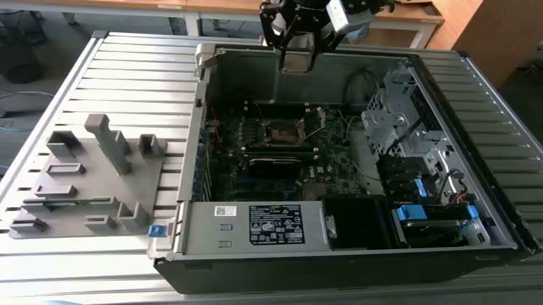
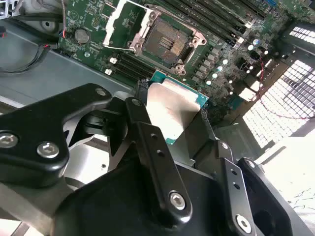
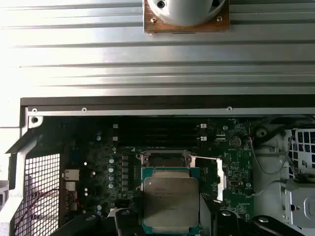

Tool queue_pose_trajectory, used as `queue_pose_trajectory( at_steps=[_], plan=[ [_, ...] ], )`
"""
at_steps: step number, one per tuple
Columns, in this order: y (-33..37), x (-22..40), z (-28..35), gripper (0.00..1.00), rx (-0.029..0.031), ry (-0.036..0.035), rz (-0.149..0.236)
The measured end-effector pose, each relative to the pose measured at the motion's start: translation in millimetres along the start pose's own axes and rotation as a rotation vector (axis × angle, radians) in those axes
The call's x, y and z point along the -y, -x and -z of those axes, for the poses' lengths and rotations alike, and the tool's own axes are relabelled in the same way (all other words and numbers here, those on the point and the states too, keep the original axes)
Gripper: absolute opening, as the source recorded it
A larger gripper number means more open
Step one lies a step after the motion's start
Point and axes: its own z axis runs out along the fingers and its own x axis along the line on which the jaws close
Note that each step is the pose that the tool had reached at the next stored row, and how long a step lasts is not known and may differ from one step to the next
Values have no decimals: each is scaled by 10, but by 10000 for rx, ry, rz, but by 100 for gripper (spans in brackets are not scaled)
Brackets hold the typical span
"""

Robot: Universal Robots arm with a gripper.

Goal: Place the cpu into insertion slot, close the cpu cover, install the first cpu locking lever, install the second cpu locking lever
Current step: 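Place the cpu into insertion slot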

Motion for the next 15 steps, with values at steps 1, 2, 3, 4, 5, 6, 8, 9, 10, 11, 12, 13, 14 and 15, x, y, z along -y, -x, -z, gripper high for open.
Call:
queue_pose_trajectory(
  at_steps=[1,2,3,4,5,6,8,9,10,11,12,13,14,15],
  plan=[
    [0,0,0,54,0,0,0],
    [0,0,0,54,0,0,0],
    [0,0,0,54,0,0,0],
    [0,0,0,54,0,0,0],
    [0,0,0,54,0,0,0],
    [0,0,0,54,0,0,0],
    [0,0,0,54,0,0,0],
    [0,0,0,54,0,0,0],
    [0,0,0,54,0,0,0],
    [0,0,0,54,0,-1,0],
    [0,0,-3,54,1,0,0],
    [0,1,-11,54,2,3,1],
    [0,2,-20,54,1,2,0],
    [1,3,-31,54,0,0,0]
  ],
)
